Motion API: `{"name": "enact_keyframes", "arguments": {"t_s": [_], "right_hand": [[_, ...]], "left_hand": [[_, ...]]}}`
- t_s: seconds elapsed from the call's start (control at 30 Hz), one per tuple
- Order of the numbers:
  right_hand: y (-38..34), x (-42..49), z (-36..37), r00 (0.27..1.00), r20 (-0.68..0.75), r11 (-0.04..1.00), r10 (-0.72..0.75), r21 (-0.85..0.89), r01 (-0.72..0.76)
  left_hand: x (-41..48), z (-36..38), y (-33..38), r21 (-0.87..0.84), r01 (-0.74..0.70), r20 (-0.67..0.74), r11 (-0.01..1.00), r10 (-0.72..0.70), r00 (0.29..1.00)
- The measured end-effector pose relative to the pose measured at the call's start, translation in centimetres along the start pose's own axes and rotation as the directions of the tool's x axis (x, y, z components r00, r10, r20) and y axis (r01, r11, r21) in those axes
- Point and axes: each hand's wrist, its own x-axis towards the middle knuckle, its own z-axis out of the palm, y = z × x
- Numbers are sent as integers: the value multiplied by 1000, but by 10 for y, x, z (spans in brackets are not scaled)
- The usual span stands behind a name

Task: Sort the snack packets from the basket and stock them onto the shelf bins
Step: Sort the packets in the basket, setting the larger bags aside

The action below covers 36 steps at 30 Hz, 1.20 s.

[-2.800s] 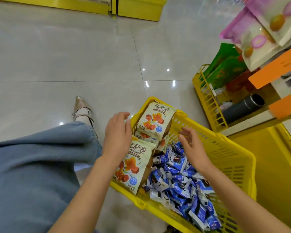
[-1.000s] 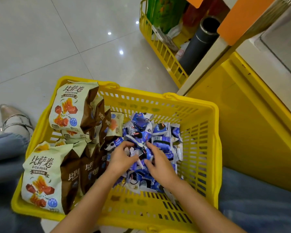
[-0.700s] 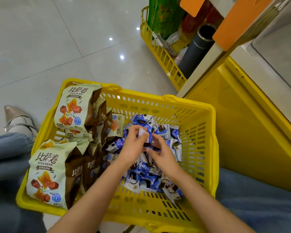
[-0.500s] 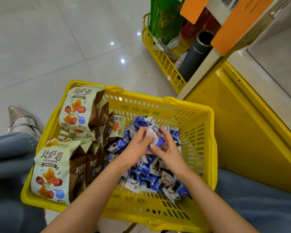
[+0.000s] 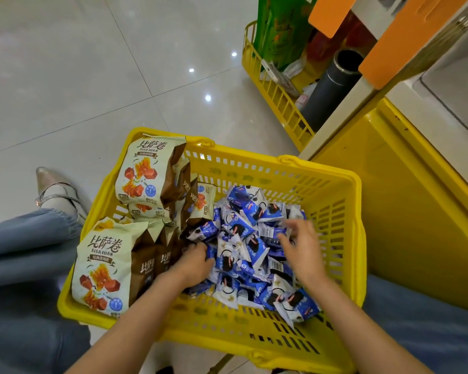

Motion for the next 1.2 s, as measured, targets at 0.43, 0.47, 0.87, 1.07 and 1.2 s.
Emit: {"name": "enact_keyframes", "arguments": {"t_s": [0.43,0.47,0.87,1.07,1.2], "right_hand": [[6,-33,57,825,564,972,-39,-169,162],[7,-33,59,808,589,973,-19,-174,149],[8,-17,57,871,487,969,67,-239,59],[-4,-20,42,812,583,990,31,92,-103],[-20,-23,23,874,486,901,-10,384,-203]], "left_hand": [[11,15,-2,-95,66,170,993,-49,984],[12,17,-3,-104,76,177,992,-57,983],[18,18,6,-294,59,164,954,-11,986],[-2,13,27,-557,76,175,827,27,984],[-19,13,49,-788,12,134,616,153,979]]}}
